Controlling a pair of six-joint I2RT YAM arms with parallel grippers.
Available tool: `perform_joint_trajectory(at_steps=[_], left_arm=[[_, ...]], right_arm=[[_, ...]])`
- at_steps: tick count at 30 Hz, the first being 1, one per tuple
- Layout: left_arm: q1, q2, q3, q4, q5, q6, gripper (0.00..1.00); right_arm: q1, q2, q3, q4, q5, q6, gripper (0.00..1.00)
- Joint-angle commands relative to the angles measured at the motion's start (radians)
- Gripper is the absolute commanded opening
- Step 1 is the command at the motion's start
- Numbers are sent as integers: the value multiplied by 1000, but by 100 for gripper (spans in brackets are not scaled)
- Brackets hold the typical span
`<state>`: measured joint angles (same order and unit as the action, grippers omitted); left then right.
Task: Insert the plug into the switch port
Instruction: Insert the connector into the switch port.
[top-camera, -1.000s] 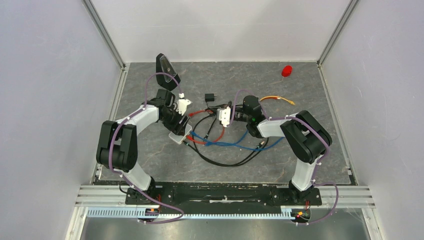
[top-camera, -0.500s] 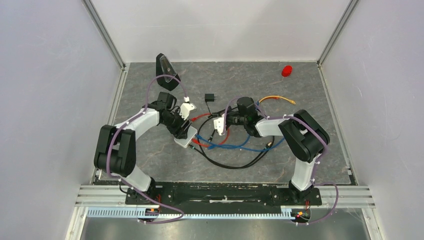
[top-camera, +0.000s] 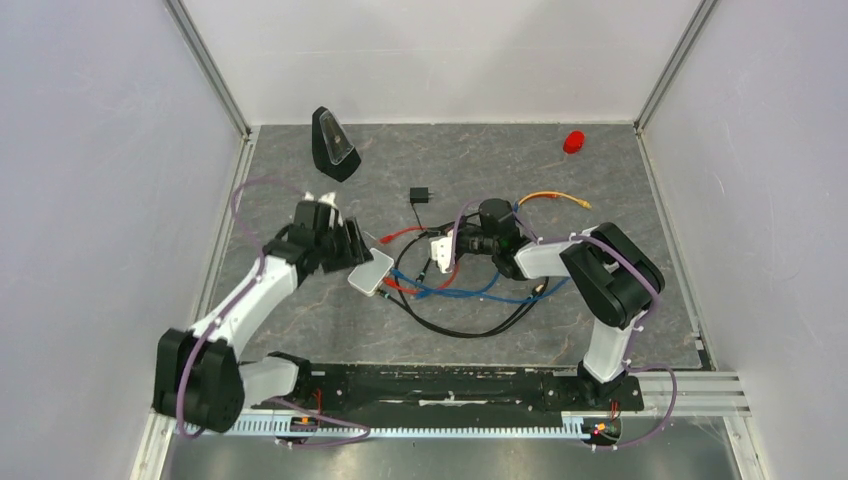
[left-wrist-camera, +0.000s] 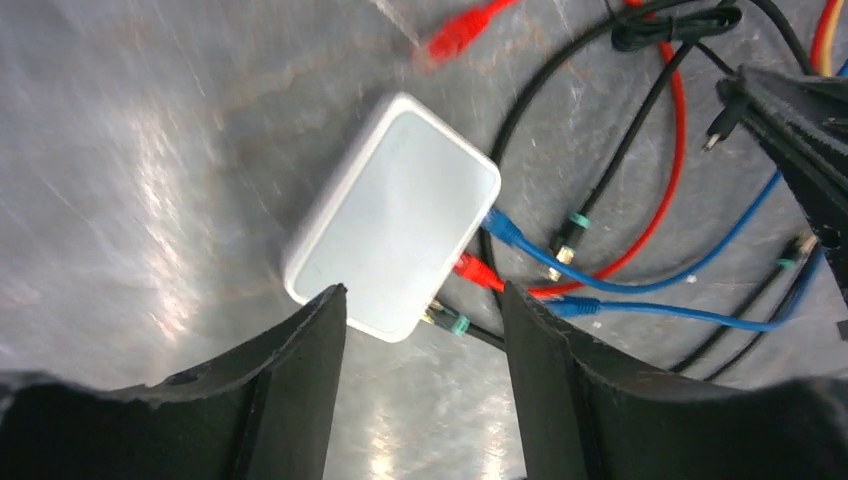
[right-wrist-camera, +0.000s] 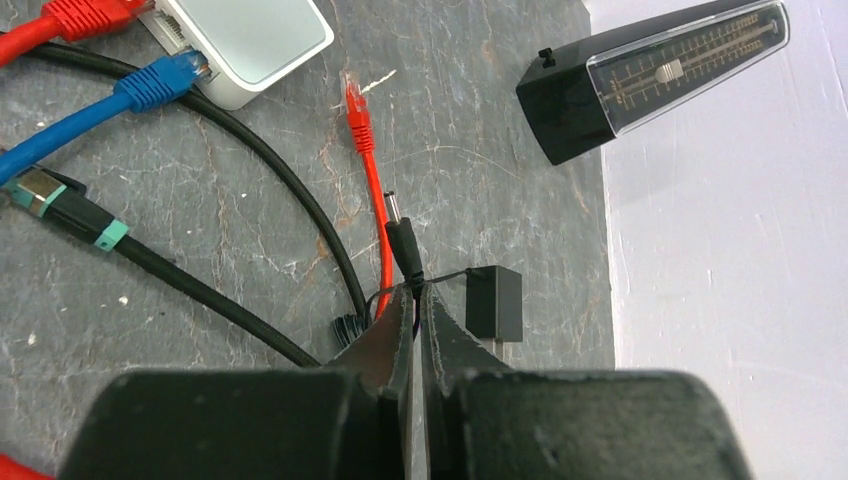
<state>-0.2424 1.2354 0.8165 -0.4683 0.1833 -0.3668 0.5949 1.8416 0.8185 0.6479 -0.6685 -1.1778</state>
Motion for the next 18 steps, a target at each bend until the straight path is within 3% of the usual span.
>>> perform_joint_trajectory(at_steps=[1, 3, 4, 6, 8, 18], left_arm=[[-128, -142, -117, 114, -187, -557, 64], [-221, -136, -77, -27, -381, -685, 62], [-259, -117, -50, -123, -455, -777, 56], [-274, -77, -33, -232, -460, -929, 43], [-302, -64, -56, -219, -455, -1004, 38], [-414, 81, -14, -199, -547, -1159, 42]], right_arm=[[-15, -68, -37, 88, 1, 49, 0], [-20, -80, -54, 104, 3, 58, 0], [-23, -85, -63, 110, 3, 63, 0], [-28, -93, -82, 124, 3, 76, 0], [-30, -102, -100, 137, 1, 82, 0], [-33, -119, -124, 160, -11, 102, 0]])
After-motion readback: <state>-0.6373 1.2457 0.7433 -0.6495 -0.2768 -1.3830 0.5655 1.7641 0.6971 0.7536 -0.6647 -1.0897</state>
